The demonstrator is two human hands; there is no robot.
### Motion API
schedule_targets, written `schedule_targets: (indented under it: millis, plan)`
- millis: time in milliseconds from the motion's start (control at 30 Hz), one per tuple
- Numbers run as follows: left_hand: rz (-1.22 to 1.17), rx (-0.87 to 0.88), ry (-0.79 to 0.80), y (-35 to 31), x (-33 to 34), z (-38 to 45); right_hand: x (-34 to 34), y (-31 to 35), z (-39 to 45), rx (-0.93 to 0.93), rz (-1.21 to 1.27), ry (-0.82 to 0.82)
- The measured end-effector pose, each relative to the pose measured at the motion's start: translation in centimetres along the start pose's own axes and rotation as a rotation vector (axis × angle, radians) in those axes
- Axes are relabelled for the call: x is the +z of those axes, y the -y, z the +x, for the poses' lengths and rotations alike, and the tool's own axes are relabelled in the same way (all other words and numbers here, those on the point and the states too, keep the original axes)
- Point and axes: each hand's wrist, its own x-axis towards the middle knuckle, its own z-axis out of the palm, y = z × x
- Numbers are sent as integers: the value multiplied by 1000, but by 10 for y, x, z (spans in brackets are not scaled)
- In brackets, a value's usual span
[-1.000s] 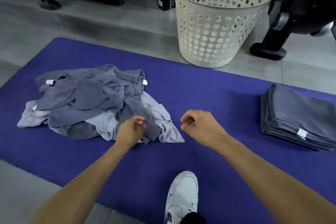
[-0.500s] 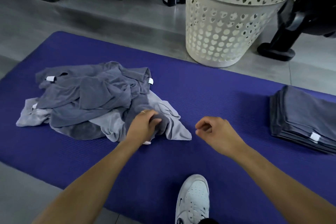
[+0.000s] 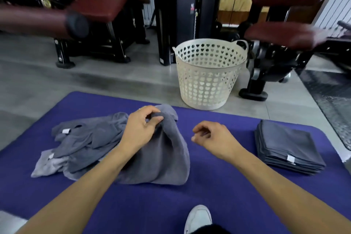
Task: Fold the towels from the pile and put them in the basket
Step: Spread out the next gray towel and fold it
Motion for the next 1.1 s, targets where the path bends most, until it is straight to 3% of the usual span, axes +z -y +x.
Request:
schedule_targets:
  millis: [167,500,700,800,900,1100]
  plan:
    - [-10,97,-48,-72,-28,4,-20,26,-22,-44,64,15]
    - [-168,291,-47,-203,-33,8,-55,39,-60,-142,262,-143]
    - [-302,354,-121,-253,-27,10,-127,46,-93,-247,412,-682]
    - [-313,418,-95,-279,-12,14,-151,46,-115,-267,479,-790]
    - [-269,382,-30,-275,19,16,-157,32,-127,-221,429,-788]
    - [-211,162,114,-185,91,-2,-161,-4,-139,-30,250,-657]
